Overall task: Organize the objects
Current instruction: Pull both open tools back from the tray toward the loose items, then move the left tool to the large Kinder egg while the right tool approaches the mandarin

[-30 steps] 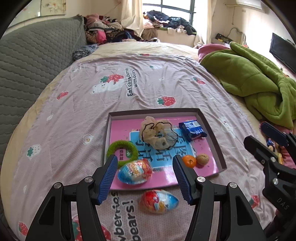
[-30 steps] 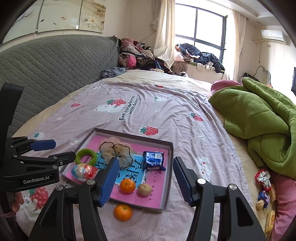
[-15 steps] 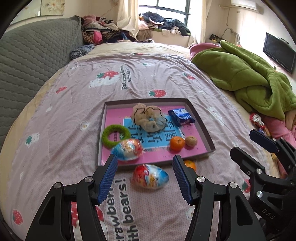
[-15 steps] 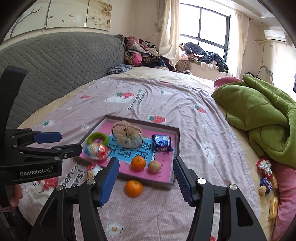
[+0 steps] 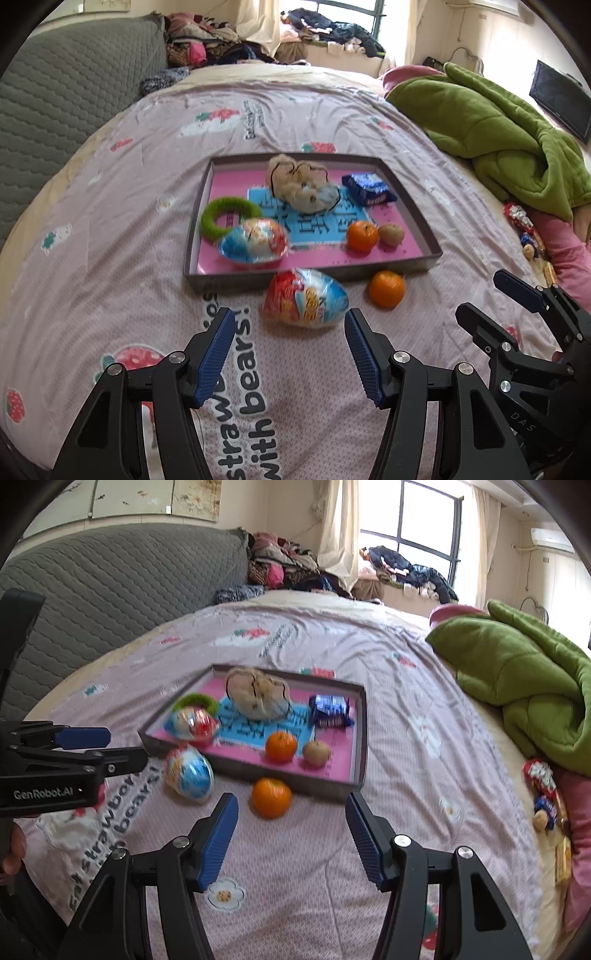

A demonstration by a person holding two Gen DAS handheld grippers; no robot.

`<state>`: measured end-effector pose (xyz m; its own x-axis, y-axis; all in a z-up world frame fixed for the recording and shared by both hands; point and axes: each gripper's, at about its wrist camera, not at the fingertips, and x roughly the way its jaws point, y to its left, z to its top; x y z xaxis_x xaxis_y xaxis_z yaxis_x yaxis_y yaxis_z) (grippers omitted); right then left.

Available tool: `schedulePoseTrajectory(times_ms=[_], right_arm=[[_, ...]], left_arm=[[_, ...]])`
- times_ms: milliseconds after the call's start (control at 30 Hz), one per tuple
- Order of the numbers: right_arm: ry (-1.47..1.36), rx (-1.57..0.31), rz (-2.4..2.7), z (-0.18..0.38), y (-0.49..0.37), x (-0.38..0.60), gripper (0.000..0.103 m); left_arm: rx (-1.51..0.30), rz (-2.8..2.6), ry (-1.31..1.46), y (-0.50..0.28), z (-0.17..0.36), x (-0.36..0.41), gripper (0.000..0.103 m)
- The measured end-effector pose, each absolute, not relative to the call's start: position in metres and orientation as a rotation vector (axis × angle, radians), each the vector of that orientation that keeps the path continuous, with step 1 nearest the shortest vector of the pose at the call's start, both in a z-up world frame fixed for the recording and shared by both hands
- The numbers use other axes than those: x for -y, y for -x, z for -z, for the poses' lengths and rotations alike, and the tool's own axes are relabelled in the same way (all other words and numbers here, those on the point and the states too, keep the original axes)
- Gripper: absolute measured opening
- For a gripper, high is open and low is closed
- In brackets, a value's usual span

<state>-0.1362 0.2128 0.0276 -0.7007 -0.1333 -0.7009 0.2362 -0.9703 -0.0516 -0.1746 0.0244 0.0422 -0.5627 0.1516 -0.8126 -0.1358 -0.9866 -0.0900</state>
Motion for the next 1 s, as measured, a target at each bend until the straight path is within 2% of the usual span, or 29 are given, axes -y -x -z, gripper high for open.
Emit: schedulePoseTrajectory(times_ms=[333,667,1000], right_arm=[[-1.159,-0.190,2.701,-0.004,0.133,-0.219,0.060],[-1.180,-0.182,2.689,0.004,0.138,-0.218,0.060],[-1.214,-0.168,2.680,0.017,0.152,-0.219,0.060]], left_arm=[[-0.009,-2.599,1.391,0.165,-0.015,-0.032,0.063],[-0.071,-2.597,1.256,0.161,0.005,-0.042,0.064],[-0.035,-2.595,1.165,0.174,0.019,-0.042,0.068]])
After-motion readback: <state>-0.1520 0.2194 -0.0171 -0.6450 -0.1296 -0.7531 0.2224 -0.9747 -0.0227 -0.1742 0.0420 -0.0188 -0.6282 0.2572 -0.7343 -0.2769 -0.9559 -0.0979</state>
